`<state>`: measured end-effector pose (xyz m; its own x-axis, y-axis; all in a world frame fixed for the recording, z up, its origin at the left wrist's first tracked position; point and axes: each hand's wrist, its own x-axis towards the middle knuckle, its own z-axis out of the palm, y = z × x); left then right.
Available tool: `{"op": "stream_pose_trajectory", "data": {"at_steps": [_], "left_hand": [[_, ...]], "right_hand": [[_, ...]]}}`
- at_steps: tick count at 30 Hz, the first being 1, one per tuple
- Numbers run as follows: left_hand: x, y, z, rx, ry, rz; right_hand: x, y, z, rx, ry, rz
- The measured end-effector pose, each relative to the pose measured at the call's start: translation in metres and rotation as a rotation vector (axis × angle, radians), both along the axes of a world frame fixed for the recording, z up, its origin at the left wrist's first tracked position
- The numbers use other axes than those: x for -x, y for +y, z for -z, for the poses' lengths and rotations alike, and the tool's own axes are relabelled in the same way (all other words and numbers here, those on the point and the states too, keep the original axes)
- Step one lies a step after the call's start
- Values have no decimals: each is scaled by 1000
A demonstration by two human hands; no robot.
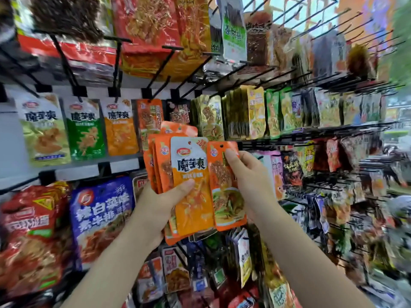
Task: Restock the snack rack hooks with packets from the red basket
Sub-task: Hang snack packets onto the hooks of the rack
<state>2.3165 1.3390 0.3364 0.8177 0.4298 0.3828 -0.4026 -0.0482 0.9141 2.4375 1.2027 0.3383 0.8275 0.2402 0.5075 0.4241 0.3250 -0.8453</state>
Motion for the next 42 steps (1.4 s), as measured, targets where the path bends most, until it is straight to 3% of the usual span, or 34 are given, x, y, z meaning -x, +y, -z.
{"op": "stream_pose_trajectory", "data": {"at_steps": [8,15,23,28,31,35,39,42], "left_hand": [[22,9,-54,-43,-207,-165],[23,18,-80,84,-285,-199],[26,43,-103,0,-168,-218],[24,43,-108,-82,-137,-175],[20,45,-106,-96,-138,-177],[12,41,-105,-91,-120,-146],[8,39,-106,-49,-98,-158],[10,42,-105,-58,-51,-156]], "right_hand": [[-17,26,-63,-141,-165,-153],[-21,77,-119,-154,-228,-211],[-23,98,-137,-124,-186,-213],[-23,97,-132,-10,-289,7],[-14,87,-123,-122,-414,111],[6,87,-115,1,-472,-136],[3,89,-113,-36,-464,-130],[-5,80,-112,-62,-354,-168]]}}
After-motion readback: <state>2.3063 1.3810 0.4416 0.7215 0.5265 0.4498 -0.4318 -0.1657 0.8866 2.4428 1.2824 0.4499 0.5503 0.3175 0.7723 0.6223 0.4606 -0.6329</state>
